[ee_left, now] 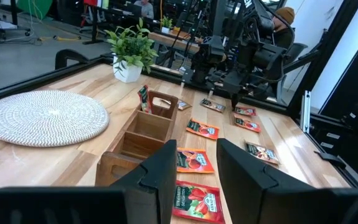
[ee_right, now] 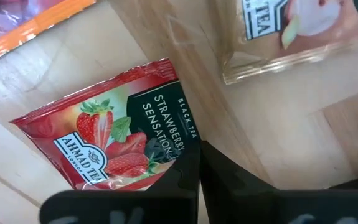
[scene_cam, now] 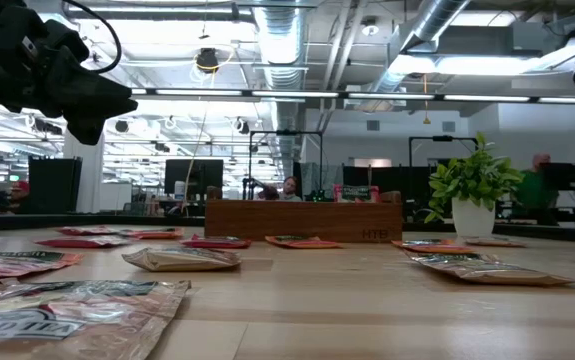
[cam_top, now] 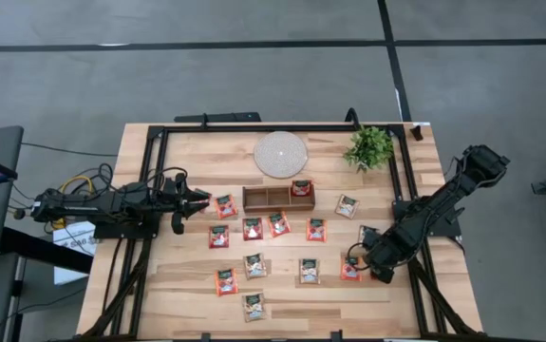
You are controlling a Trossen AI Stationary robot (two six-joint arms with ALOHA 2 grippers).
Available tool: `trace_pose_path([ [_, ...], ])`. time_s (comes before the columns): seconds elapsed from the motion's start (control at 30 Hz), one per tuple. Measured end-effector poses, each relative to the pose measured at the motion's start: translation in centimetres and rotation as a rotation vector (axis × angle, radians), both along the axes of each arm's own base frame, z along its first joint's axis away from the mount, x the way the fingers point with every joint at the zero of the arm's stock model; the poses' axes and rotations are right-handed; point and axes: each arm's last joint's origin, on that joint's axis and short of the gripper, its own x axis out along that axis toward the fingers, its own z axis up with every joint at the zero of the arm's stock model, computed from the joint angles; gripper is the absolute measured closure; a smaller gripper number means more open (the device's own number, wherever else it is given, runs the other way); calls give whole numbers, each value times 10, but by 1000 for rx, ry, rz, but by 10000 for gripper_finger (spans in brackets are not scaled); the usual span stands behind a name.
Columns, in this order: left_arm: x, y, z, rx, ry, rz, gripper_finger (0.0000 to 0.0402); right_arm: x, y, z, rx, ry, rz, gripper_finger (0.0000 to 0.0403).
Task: Pick & Place Tea
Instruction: Put the red tea bag into the right slot of the wooden organizer
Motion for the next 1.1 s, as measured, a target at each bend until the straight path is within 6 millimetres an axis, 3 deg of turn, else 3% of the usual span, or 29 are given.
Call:
trace_pose_path([
  [0.9, 0, 0, 0, -2, -1, 0, 296, -13, -4, 27, 139, -66, 1, 403],
  [1.1, 0, 0, 0, -2, -1, 0, 296, -13, -3, 28, 139, -65, -4, 363],
])
